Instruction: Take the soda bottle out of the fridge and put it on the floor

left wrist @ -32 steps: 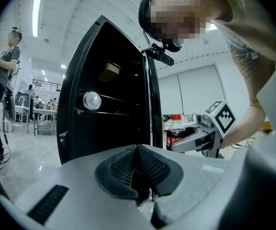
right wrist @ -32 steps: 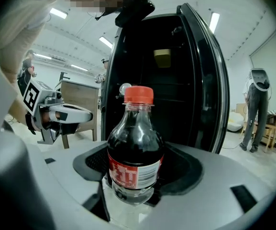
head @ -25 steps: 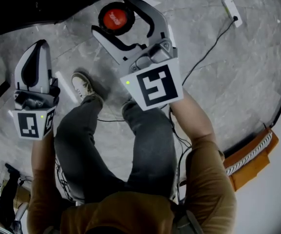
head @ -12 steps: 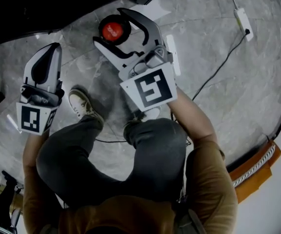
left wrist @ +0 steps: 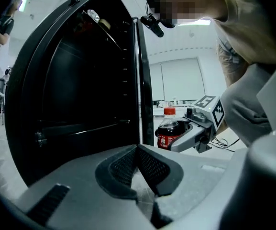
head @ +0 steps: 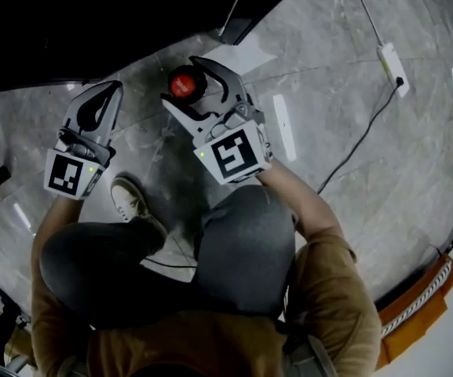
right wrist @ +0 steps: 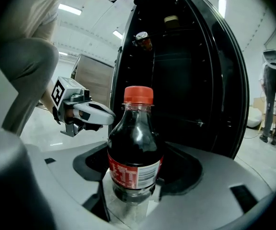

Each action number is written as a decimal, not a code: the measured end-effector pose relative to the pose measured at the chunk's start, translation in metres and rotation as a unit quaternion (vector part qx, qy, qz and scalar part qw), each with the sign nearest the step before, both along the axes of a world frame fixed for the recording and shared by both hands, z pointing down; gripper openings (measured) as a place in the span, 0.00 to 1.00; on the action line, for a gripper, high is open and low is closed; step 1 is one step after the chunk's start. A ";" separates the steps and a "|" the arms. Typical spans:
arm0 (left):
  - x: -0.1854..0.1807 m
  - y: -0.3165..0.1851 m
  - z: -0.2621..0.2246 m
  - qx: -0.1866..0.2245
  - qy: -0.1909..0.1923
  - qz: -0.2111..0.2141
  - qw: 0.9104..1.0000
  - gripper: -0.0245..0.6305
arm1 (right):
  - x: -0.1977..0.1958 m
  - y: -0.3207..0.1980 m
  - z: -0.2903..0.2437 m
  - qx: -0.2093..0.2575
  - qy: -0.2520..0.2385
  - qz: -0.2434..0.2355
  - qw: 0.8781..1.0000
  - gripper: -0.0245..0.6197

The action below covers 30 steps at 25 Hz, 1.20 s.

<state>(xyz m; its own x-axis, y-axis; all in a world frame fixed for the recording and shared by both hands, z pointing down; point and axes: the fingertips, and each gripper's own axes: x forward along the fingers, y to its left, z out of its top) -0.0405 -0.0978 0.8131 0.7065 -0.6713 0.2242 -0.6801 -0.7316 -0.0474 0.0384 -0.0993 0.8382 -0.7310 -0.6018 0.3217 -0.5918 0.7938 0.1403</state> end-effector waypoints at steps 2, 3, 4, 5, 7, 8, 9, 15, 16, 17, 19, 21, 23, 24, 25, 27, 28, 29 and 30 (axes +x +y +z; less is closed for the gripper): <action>0.006 0.001 0.009 -0.004 -0.010 0.007 1.000 0.04 | 0.003 -0.002 0.013 -0.007 -0.004 0.005 1.000 0.50; 0.009 0.000 0.012 -0.003 -0.016 0.011 1.000 0.04 | 0.004 -0.003 0.019 -0.011 -0.003 0.006 1.000 0.50; 0.011 0.000 0.014 -0.001 -0.020 0.015 1.000 0.04 | 0.005 -0.004 0.025 -0.014 -0.002 0.008 1.000 0.50; 0.013 -0.001 0.016 0.000 -0.023 0.017 1.000 0.04 | 0.005 -0.005 0.031 -0.018 -0.001 0.010 1.000 0.50; 0.015 -0.003 0.019 -0.003 -0.021 0.015 1.000 0.04 | 0.005 -0.005 0.043 -0.028 -0.004 0.015 1.000 0.50; 0.015 -0.004 0.020 -0.005 -0.020 0.013 1.000 0.04 | 0.004 -0.004 0.048 -0.033 -0.008 0.015 0.999 0.50; 0.016 -0.005 0.020 -0.007 -0.018 0.012 1.000 0.04 | 0.003 -0.004 0.053 -0.039 -0.011 0.015 0.999 0.50; 0.012 0.002 0.026 -0.020 -0.027 0.020 0.999 0.04 | -0.004 -0.007 0.083 -0.052 -0.006 0.015 0.999 0.50; 0.011 0.003 0.028 -0.022 -0.028 0.019 0.999 0.04 | -0.005 -0.008 0.087 -0.052 -0.005 0.017 0.998 0.50; 0.010 0.003 0.029 -0.024 -0.030 0.019 0.999 0.04 | -0.007 -0.009 0.091 -0.052 -0.004 0.019 0.998 0.50; 0.009 0.004 0.029 -0.025 -0.030 0.018 0.999 0.04 | -0.010 -0.011 0.099 -0.052 -0.003 0.023 0.998 0.50; 0.009 0.003 0.030 -0.025 -0.027 0.016 0.999 0.04 | -0.014 -0.011 0.108 -0.055 0.002 0.024 0.998 0.50; 0.007 0.003 0.031 -0.028 -0.026 0.012 0.999 0.04 | -0.016 -0.011 0.117 -0.059 0.011 0.022 0.998 0.50; 0.006 0.002 0.031 -0.029 -0.026 0.010 0.999 0.04 | -0.016 -0.011 0.121 -0.060 0.015 0.022 0.998 0.50; 0.005 0.002 0.031 -0.028 -0.027 0.009 0.999 0.04 | -0.017 -0.011 0.125 -0.061 0.018 0.024 0.998 0.50; 0.003 0.002 0.030 -0.027 -0.028 0.007 0.999 0.04 | -0.017 -0.013 0.131 -0.065 0.020 0.028 0.997 0.50; 0.002 0.002 0.030 -0.027 -0.028 0.006 0.999 0.04 | -0.016 -0.014 0.134 -0.067 0.020 0.031 0.997 0.50; 0.001 0.002 0.030 -0.028 -0.029 0.005 0.999 0.04 | -0.016 -0.015 0.137 -0.068 0.021 0.033 0.997 0.50; 0.001 0.002 0.030 -0.029 -0.029 0.003 0.999 0.04 | -0.015 -0.016 0.139 -0.070 0.022 0.035 0.997 0.50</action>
